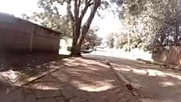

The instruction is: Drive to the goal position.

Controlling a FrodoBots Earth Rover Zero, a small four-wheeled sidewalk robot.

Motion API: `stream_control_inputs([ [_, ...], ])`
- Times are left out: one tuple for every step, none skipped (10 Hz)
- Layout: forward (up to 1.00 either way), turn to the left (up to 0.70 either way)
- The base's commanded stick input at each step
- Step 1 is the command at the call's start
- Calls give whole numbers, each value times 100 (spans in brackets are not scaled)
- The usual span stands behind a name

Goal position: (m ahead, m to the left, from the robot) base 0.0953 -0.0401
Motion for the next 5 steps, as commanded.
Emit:
stream_control_inputs([
  [0, 0],
  [9, 0],
  [31, 0],
  [53, 0],
  [69, 0],
])
